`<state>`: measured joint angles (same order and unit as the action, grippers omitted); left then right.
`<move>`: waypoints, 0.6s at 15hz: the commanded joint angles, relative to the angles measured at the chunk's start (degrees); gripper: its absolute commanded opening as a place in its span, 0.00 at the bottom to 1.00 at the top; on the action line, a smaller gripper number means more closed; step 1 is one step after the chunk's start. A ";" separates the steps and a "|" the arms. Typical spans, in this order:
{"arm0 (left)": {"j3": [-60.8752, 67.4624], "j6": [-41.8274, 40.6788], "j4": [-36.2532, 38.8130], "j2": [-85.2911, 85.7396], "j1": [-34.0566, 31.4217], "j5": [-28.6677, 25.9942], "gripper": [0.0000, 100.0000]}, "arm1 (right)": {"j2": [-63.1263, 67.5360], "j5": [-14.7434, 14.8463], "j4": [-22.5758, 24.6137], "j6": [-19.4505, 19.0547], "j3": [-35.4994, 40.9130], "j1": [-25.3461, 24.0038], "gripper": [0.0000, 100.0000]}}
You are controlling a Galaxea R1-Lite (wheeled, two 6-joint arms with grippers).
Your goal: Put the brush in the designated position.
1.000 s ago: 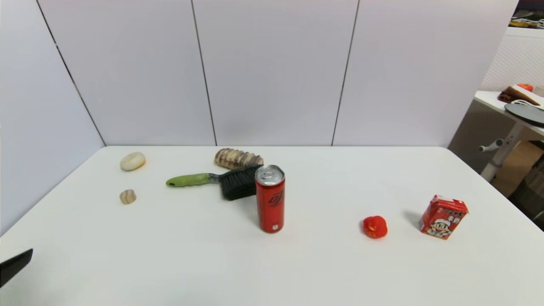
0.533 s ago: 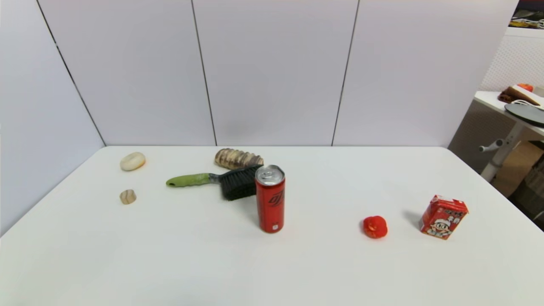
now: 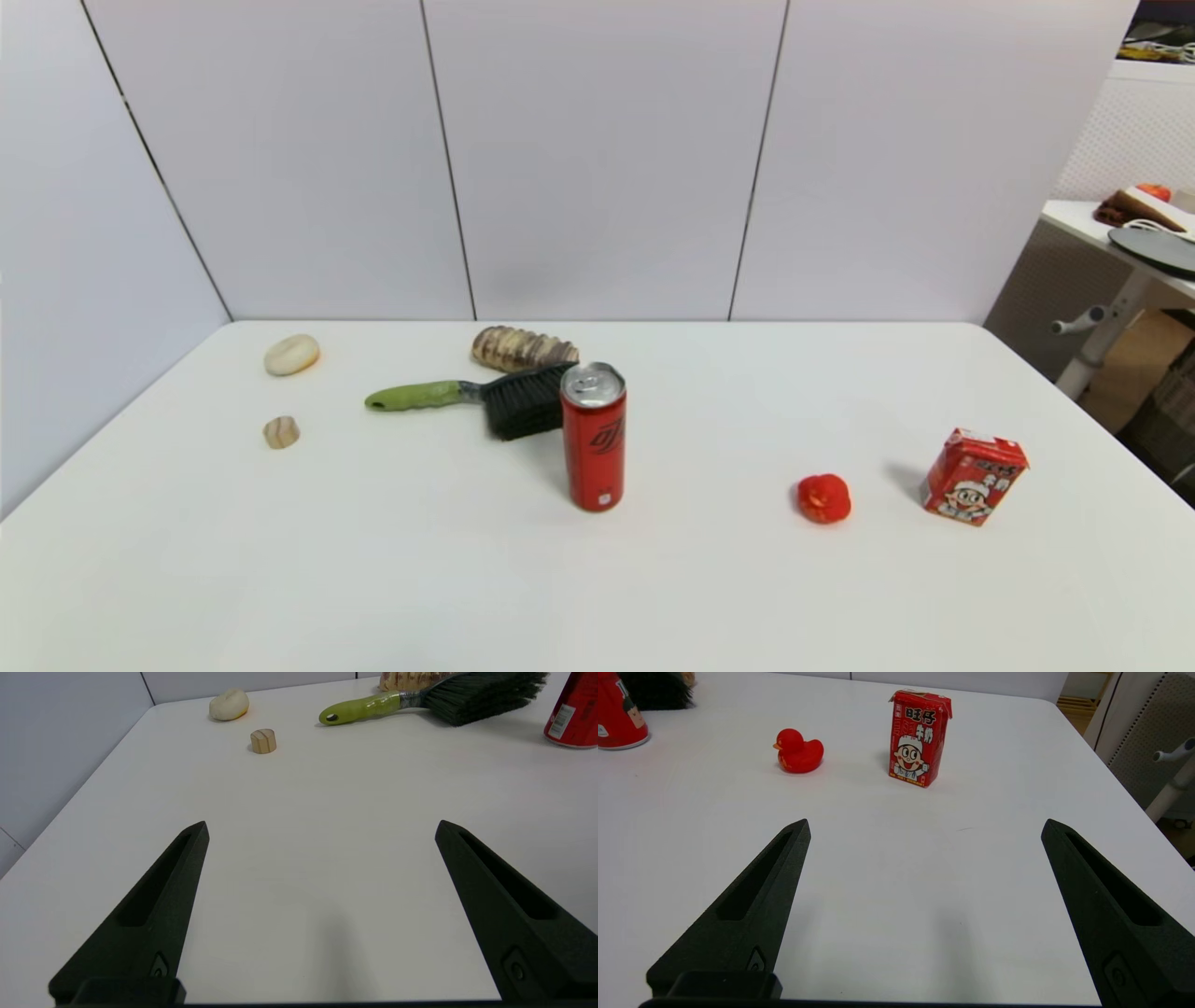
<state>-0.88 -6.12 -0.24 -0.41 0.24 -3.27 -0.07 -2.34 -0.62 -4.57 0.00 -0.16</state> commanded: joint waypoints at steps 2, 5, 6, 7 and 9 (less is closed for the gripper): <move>0.88 0.49 0.16 0.41 0.02 0.02 1.00 | 0.07 -0.03 0.01 0.00 0.09 -0.02 1.00; 0.88 0.49 0.16 0.41 0.02 0.02 1.00 | 0.07 -0.03 0.01 -0.09 0.09 -0.02 1.00; 0.88 0.49 0.16 0.41 0.02 0.02 1.00 | 0.07 -0.03 0.01 0.00 0.09 -0.02 1.00; 0.88 0.58 0.16 0.41 0.02 0.02 1.00 | 0.07 -0.03 0.01 0.00 0.09 -0.02 1.00; 0.88 0.58 0.16 0.41 0.02 0.02 1.00 | 0.07 -0.03 0.01 -0.09 0.09 -0.02 1.00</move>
<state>-0.02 -5.51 -0.07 0.16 0.27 -3.24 -0.07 -2.32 -0.62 -4.60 0.00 -0.16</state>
